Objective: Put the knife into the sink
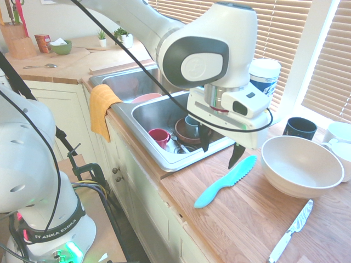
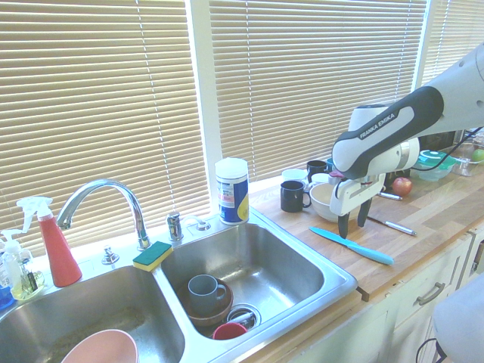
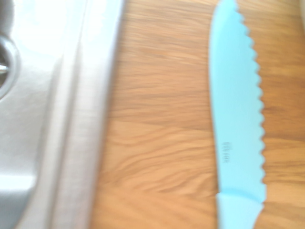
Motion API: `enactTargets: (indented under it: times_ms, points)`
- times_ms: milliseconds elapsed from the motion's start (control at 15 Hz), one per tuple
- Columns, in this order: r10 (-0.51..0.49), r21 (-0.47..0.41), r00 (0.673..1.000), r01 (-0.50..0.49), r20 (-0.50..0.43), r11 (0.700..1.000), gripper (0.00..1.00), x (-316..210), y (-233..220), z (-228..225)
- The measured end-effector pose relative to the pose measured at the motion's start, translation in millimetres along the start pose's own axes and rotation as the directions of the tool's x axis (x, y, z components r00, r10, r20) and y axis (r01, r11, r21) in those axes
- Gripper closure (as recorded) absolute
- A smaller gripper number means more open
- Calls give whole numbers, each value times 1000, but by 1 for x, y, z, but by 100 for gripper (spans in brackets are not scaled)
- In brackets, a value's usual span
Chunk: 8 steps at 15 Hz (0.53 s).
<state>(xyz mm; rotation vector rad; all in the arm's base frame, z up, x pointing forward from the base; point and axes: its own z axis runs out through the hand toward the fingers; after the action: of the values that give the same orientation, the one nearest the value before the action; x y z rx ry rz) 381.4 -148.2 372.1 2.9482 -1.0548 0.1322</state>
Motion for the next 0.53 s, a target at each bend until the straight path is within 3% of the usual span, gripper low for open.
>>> enactTargets:
  times_ms: [533]
  points:
    - [21,-9,1000,-21,7,1000,0,-5,16,37]
